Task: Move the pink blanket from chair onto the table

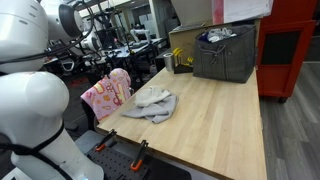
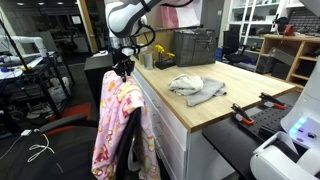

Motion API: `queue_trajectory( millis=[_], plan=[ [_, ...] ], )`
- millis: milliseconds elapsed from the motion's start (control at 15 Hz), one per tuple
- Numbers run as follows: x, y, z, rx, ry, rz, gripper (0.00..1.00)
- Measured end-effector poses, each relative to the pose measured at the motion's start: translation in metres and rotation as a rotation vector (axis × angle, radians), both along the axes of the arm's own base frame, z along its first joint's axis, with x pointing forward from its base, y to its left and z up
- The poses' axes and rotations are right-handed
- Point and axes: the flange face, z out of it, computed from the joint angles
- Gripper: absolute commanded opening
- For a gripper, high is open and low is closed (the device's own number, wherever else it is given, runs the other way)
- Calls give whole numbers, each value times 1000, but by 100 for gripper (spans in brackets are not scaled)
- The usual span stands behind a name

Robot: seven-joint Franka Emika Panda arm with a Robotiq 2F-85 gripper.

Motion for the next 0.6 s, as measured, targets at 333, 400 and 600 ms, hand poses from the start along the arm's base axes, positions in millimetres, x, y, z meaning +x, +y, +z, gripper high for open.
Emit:
queue_trajectory(
  millis=[333,400,600],
  plan=[
    [-1,5,10,13,-11,5,1],
    [-1,6,10,14,-12,6,1],
    [-2,9,15,21,-16,10,1]
  ],
)
